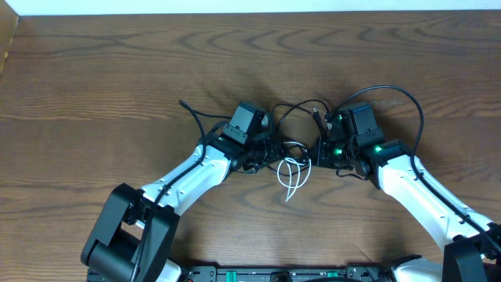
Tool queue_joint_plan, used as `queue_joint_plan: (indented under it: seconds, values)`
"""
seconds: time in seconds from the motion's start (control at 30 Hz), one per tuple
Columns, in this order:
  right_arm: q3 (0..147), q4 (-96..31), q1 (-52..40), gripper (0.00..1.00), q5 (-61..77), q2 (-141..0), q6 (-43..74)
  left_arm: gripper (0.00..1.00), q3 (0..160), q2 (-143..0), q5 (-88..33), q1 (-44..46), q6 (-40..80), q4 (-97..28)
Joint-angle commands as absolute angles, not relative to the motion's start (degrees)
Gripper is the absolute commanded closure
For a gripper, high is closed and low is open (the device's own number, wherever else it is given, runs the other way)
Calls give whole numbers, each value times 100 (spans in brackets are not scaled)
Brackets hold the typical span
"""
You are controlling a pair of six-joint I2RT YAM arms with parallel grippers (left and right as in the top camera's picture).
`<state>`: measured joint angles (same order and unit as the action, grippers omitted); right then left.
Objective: Untangle cables
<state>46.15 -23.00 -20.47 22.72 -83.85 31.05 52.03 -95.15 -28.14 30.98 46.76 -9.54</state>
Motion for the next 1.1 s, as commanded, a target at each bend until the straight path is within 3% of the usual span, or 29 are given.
queue_joint_plan:
  seconds: [0.0,0.4,0.6,0.87,1.07]
  values:
    - [4595,-2292,-2025,99,2438,-8390,3168,60,5148,-9550,-2786,3144,4751,-856]
    - [4595,-2318,-2029,99,2738,-8390,2947,61,5148,-9793,-2781,3282,4748,-607]
    - [4595,-2318,-2029,99,2740,-8390,2947,92,5148,-9800,-2777,3282,4720,-469]
    - [4595,-2233,-2027,99,2985,-8390,2644,92,5148,-9800,-2762,3282,4523,-484]
    - [4598,-1122,-1815,99,4158,-8388,2078,92,5148,-9800,-2735,3282,4504,-1050]
